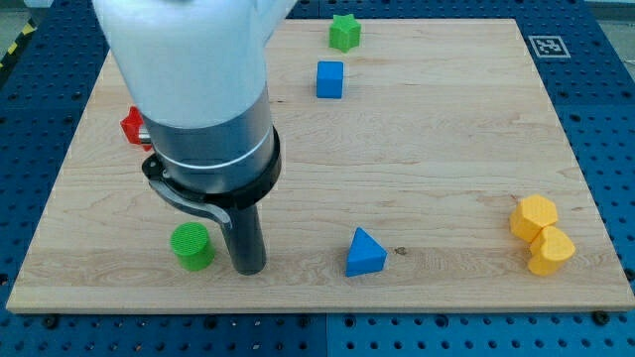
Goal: Move the green circle to the bottom left
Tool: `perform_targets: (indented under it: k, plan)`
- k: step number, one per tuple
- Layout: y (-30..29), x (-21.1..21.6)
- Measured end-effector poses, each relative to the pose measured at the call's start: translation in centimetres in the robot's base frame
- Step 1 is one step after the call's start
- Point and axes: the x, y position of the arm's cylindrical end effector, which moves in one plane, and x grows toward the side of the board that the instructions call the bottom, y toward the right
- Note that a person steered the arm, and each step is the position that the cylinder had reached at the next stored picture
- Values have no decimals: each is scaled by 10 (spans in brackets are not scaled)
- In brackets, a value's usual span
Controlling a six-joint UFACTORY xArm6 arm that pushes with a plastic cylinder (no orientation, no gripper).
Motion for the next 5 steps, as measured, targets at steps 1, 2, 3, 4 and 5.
perform_targets:
  k: [1,2,3,4,5]
  plan:
    - [-5,-13]
    - [-21,-19]
    - [-47,-19]
    - [-74,-19]
    - [-86,-19]
